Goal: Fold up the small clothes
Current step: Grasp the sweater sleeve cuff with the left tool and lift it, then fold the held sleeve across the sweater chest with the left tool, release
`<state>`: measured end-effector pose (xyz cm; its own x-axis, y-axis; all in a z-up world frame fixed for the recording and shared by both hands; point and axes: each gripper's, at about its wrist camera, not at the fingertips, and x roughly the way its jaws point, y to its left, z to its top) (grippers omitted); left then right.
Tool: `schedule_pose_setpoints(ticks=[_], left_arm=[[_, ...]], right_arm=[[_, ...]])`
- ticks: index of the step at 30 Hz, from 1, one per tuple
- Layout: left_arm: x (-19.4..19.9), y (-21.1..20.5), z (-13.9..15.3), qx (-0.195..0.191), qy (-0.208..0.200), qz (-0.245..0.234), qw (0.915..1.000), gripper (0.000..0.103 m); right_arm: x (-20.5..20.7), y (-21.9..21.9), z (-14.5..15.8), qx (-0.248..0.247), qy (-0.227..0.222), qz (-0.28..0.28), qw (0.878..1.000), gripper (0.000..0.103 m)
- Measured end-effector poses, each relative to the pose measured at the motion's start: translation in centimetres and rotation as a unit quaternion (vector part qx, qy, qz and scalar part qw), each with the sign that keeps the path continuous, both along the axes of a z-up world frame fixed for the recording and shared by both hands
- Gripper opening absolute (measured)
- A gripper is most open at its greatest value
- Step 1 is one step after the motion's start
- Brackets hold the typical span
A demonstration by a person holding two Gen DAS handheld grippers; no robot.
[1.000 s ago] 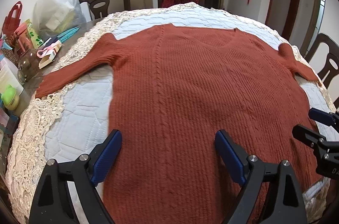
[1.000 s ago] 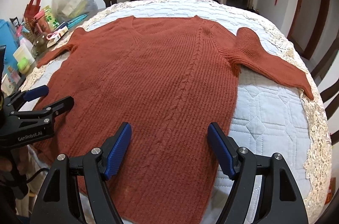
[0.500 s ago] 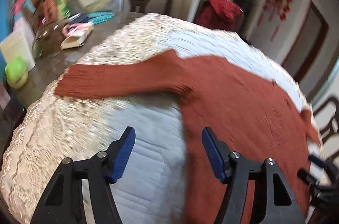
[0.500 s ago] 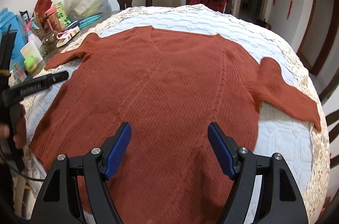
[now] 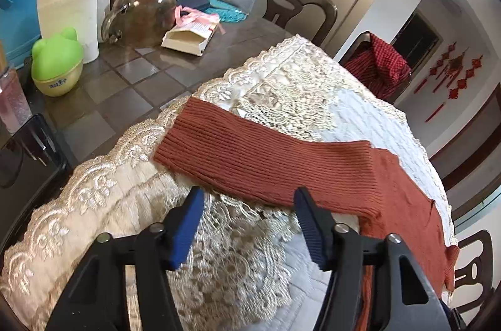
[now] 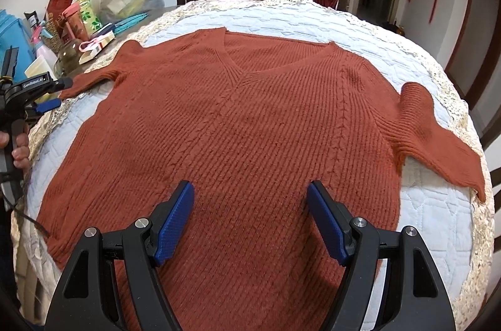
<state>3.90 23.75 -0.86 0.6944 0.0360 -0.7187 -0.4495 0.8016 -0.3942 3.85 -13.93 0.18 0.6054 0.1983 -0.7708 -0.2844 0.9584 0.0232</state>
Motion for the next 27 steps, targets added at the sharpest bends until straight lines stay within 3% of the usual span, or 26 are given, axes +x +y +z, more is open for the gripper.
schedule_pose_setpoints(ticks=[5, 10, 15, 21, 27], left_arm=[[1.2, 0.8, -0.3, 0.015, 0.007, 0.012, 0.9998, 0.044], [2.1, 1.8, -0.2, 0.028, 0.013, 0.019, 0.9993, 0.018], [2.5, 1.3, 2.1, 0.035, -0.011, 0.001, 0.9993, 0.011], [3.6, -3.6, 8.4, 0.050, -0.095, -0.083, 0.9907, 0.011], [6.2, -12.5, 11.2, 0.041, -0.143, -0.213, 0.9655, 0.011]], right_arm=[[0.3, 0.0, 0.0, 0.001, 0.000, 0.000, 1.000, 0.074], [0.5, -0.6, -0.2, 0.008, 0.002, -0.005, 1.000, 0.074], [0.4, -1.0, -0.1, 0.015, 0.000, -0.005, 1.000, 0.074], [0.4, -1.7, 0.0, 0.026, 0.000, -0.013, 1.000, 0.074], [0.1, -2.2, 0.3, 0.029, -0.003, -0.019, 0.999, 0.074]])
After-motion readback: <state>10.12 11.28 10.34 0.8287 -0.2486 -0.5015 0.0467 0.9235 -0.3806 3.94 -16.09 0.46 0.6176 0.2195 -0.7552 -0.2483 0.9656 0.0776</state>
